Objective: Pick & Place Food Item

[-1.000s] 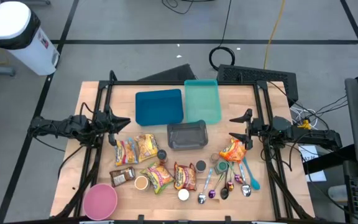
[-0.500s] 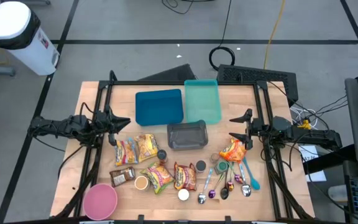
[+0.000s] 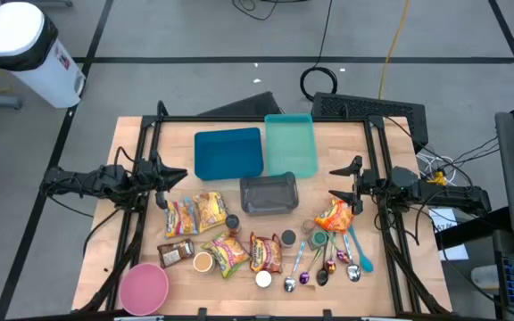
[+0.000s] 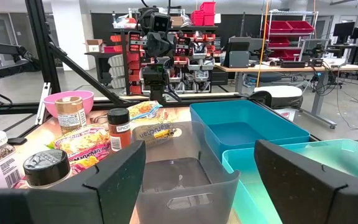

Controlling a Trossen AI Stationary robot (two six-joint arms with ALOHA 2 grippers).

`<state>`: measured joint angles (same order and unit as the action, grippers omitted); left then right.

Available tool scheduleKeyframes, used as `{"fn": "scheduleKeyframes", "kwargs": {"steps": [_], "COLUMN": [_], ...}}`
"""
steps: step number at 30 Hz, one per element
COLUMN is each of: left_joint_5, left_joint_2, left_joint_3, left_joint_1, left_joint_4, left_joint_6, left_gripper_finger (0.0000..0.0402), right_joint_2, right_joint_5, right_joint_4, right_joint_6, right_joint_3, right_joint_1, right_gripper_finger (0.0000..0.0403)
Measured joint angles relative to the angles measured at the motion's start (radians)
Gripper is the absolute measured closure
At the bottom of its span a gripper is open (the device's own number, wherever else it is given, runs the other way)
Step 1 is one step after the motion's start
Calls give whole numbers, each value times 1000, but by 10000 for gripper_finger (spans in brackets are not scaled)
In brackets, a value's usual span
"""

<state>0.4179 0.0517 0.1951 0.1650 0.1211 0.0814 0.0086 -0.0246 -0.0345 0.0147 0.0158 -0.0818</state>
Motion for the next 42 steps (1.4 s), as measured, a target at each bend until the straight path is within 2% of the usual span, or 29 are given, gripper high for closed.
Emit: {"fn": "scheduleKeyframes", "kwargs": {"steps": [7,14,17,19,22,25,31,36,42], "left_joint_5": [0,-1,-3,-27,-88,-108,-107,-107,-107], "left_joint_2": [0,0,0,0,20,84,313,527,716], "left_joint_3": [0,0,0,1,43,135,359,487,536], "left_joint_1": [0,-1,-1,-1,-1,-1,-1,-1,-1], "left_joint_4": [-31,-55,-52,-32,88,234,411,415,434], "left_joint_6": [18,228,239,245,303,350,315,214,148], "left_gripper_finger": [350,350,350,350,341,307,194,117,75], "right_joint_2": [0,0,0,0,0,0,0,0,0], "right_joint_5": [0,0,0,0,0,0,0,0,0], "right_joint_4": [0,0,0,0,0,0,0,0,0], "right_joint_6": [0,0,0,0,0,0,0,0,0], "right_joint_3": [0,0,0,0,0,0,0,0,0], "right_joint_1": [0,0,0,0,0,0,0,0,0], "right_gripper_finger": [110,110,110,110,110,110,110,110,110]}}
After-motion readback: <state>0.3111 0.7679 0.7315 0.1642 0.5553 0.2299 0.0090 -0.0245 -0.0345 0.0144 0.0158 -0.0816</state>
